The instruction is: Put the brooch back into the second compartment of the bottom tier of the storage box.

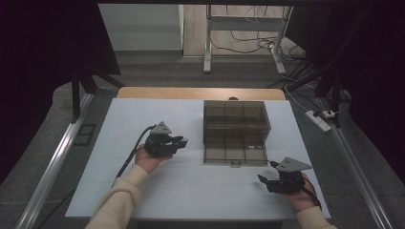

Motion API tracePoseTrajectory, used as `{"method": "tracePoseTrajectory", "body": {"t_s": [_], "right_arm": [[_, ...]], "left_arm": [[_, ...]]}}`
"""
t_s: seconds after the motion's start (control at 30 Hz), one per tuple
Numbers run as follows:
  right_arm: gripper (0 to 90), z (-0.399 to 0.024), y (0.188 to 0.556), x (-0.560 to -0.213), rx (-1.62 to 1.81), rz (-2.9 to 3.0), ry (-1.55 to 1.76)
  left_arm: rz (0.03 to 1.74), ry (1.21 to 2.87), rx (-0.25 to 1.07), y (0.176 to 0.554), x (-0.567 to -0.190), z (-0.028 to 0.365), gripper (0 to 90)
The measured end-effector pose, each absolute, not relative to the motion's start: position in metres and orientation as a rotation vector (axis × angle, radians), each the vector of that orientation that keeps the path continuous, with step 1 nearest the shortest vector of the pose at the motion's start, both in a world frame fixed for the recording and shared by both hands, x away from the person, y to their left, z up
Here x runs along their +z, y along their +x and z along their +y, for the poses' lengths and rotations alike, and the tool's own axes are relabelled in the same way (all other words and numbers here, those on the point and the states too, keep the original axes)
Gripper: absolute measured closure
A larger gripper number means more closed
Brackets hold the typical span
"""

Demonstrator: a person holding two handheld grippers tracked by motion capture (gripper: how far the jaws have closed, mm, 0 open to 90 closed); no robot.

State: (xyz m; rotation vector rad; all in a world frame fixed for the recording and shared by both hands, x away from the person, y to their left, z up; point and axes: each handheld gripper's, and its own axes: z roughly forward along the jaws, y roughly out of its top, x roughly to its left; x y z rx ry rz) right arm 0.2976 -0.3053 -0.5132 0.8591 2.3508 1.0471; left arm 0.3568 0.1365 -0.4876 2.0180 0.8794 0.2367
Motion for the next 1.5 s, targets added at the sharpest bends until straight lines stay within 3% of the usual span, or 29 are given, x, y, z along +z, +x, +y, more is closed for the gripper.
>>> {"method": "tracePoseTrajectory", "body": {"t_s": [1.5], "right_arm": [[27.2, -0.305, 0.3, -0.516, 1.046, 2.367, 0.865]], "left_arm": [[0.763, 2.043, 0.172, 0.374, -0.477, 0.078, 68.9]]}}
